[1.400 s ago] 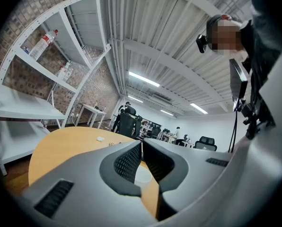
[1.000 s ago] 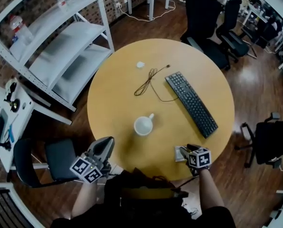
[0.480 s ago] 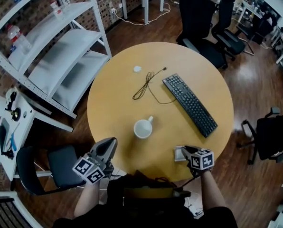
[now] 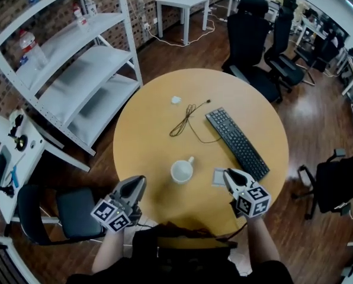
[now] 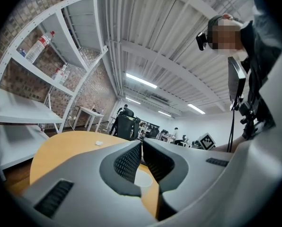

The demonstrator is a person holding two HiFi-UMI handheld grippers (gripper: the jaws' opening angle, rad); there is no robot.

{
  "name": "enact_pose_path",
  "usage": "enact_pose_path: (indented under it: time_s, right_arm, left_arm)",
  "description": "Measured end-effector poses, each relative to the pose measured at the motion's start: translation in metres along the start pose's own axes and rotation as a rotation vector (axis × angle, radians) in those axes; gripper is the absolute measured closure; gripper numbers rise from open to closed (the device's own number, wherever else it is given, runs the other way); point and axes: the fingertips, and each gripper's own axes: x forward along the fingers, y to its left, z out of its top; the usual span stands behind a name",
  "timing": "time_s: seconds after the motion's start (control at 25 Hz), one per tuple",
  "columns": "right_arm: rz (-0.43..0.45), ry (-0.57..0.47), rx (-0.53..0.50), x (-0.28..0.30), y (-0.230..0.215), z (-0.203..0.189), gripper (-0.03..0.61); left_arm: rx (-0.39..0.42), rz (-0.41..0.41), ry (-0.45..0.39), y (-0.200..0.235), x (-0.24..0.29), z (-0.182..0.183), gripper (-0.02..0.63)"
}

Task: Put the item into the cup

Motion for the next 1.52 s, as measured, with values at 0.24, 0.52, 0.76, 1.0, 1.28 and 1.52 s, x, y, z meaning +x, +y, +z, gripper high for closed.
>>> enact_pose_path:
  time_s: [0.24, 0.52, 0.76, 1.0, 1.28, 1.52]
  right_arm:
    - [0.103, -0.124, -0.099, 0.037, 0.047, 0.068, 0.518]
    - [0.165, -0.157, -0.203, 0.081, 0.085, 0.074, 0.518]
    - [0.164, -0.151, -0.249, 0.103, 0.097, 0.053, 0.518]
    - [0.193, -0.145, -0.146, 0.101, 0.099, 0.027, 0.446]
    - [0.151, -0.217, -0.133, 0.078, 0.085, 0.048, 0.446]
    - [0.089, -0.295, -0.143, 0.038, 0.066, 0.071, 0.446]
  left_arm:
    - [0.016, 0.1, -0.053, 0.021, -0.035, 0.013, 0.609]
    - [0.014, 0.242, -0.098, 0.039, -0.085, 0.015, 0.609]
    - [0.011, 0.326, -0.101, 0.045, -0.118, 0.012, 0.609]
    - [0.018, 0.35, -0.087, 0.048, -0.129, 0.013, 0.609]
    - [0.009, 0.275, -0.075, 0.043, -0.108, 0.011, 0.609]
    - [0.046, 0.197, -0.073, 0.034, -0.075, 0.019, 0.609]
